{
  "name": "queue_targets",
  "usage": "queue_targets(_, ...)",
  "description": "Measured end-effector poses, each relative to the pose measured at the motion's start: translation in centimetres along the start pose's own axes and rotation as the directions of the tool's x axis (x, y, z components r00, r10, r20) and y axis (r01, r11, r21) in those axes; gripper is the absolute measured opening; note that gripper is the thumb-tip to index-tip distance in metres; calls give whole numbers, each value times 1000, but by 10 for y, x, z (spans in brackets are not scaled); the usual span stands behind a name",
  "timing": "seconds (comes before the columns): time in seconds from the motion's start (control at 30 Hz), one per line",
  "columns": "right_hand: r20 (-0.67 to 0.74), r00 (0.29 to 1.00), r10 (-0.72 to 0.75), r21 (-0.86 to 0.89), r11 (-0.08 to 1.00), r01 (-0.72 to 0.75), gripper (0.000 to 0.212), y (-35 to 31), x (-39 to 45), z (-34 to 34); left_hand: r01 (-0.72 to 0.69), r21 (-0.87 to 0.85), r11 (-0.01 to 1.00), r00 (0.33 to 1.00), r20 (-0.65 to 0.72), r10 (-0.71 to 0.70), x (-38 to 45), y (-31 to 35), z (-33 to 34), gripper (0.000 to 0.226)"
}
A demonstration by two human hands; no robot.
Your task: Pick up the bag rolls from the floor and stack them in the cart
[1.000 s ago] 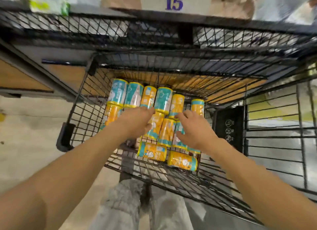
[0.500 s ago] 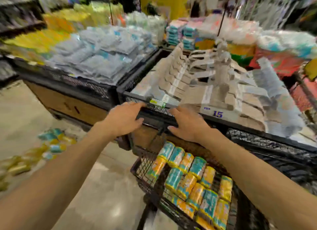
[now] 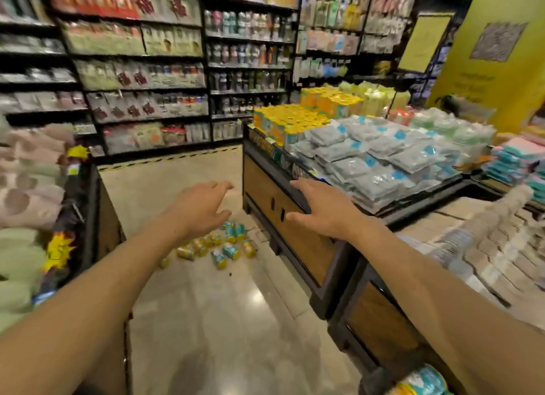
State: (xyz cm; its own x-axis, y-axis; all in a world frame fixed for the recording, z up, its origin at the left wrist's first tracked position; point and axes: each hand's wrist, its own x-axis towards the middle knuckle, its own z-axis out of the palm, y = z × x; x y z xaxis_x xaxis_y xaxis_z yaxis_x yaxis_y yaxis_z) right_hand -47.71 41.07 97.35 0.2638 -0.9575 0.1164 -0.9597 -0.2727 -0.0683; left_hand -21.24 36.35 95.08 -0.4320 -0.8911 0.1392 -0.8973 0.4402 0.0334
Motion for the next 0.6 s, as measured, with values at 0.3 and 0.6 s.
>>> queue_targets(0.3, 31, 981, -191, -7, 982, 191, 85, -50, 152, 25, 190, 50, 980, 981, 17, -191, 26, -114, -4, 62)
queue_targets(0.6, 32, 959, -282, 30, 959, 281, 89, -33, 316, 62, 255, 110, 961, 963, 62, -263, 134, -184, 20, 66)
